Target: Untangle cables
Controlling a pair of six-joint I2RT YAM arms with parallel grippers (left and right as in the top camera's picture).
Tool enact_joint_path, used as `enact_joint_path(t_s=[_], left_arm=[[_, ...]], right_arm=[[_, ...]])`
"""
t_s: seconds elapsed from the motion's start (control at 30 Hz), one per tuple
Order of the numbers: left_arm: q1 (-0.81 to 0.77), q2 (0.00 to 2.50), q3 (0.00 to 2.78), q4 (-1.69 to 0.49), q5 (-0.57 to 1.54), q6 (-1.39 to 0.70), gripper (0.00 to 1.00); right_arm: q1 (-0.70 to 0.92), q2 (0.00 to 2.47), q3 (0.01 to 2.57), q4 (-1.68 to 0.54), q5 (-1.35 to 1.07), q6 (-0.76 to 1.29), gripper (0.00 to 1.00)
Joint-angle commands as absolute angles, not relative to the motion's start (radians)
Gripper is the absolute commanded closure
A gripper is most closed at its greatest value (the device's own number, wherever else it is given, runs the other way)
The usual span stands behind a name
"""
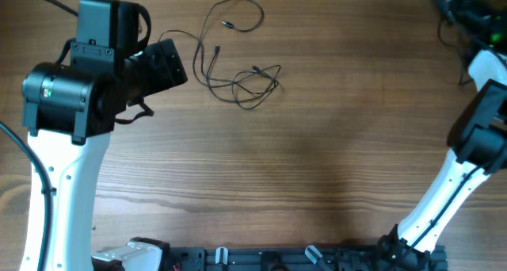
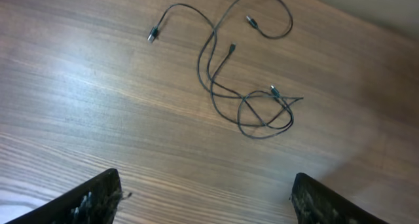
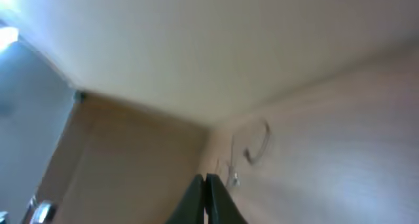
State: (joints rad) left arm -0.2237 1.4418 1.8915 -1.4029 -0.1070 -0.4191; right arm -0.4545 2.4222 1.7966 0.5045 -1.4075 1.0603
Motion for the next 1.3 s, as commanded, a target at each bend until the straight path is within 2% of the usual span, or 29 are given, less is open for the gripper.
enact_joint_path(t_s=[0.0,0.03,0.07,0.13,0.17,0.23,0.27,0.3,0.33,0.37,0.4,0.43,0.47,0.6,0.73,0.87,1.0,1.07,1.17,1.27], left_arm=[[-0.228,1.446,1.895,-1.404,-0.106,-0.396,0.16],[-0.228,1.446,1.895,-1.409,-0.106,-0.395,0.16],[-0.228,1.446,1.895,-1.411,-0.106,-0.395,0.17],[-0.228,1.446,1.895,-1.403,-0.106,-0.375,0.17],[-0.228,1.446,1.895,-1.395,-0.106,-0.373,0.17],[-0.228,1.446,1.895,-1.378,-0.106,-0.373,0.17],[-0.228,1.447,1.895,-1.370,-0.106,-0.373,0.17],[-0.228,1.449,1.895,-1.365,-0.106,-0.372,0.17],[-0.228,1.453,1.895,-1.365,-0.106,-0.368,0.18],[-0.228,1.458,1.895,-1.366,-0.106,-0.364,0.17],[-0.228,1.459,1.895,-1.366,-0.106,-0.361,0.17],[-0.228,1.462,1.894,-1.366,-0.106,-0.350,0.17],[-0.228,1.463,1.892,-1.367,-0.106,-0.347,0.17],[-0.228,1.468,1.881,-1.380,-0.106,-0.344,0.18],[-0.228,1.468,1.881,-1.381,-0.106,-0.344,0.19],[-0.228,1.468,1.881,-1.380,-0.105,-0.344,0.19],[-0.233,1.468,1.881,-1.380,-0.105,-0.344,0.20],[-0.234,1.468,1.881,-1.381,-0.105,-0.344,0.20],[-0.239,1.468,1.881,-1.392,-0.105,-0.344,0.21],[-0.247,1.468,1.881,-1.411,-0.094,-0.347,0.22]], right_arm=[[-0.448,2.422,1.778,0.165,-1.257,0.495,0.95],[-0.448,2.406,1.778,0.106,-1.159,0.448,0.79],[-0.448,2.373,1.778,0.059,-1.035,0.388,0.70],[-0.443,2.300,1.778,-0.025,-0.792,0.274,0.71],[-0.432,2.246,1.779,-0.103,-0.585,0.191,0.70],[-0.391,2.162,1.779,-0.234,-0.097,0.046,0.55],[-0.360,2.148,1.779,-0.257,0.193,-0.045,0.55],[-0.342,2.149,1.779,-0.281,0.358,-0.108,0.57],[-0.337,2.152,1.777,-0.335,0.452,-0.091,0.49],[-0.343,2.152,1.777,-0.409,0.479,0.009,0.42],[-0.359,2.152,1.777,-0.485,0.474,0.121,0.39],[-0.384,2.152,1.777,-0.576,0.461,0.286,0.71],[-0.413,2.152,1.774,-0.657,0.427,0.462,0.96],[-0.566,2.152,1.708,-0.851,0.173,0.913,0.96],[-0.611,2.152,1.514,-0.766,0.156,0.987,0.96],[-0.571,2.152,1.316,-0.403,0.055,0.920,0.96],[-0.499,2.155,1.313,-0.197,0.088,0.870,0.96],[-0.457,2.156,1.313,-0.027,0.088,0.851,0.96],[-0.420,2.159,1.313,0.220,0.089,0.701,0.96],[-0.423,2.170,1.314,0.356,0.171,0.636,0.96]])
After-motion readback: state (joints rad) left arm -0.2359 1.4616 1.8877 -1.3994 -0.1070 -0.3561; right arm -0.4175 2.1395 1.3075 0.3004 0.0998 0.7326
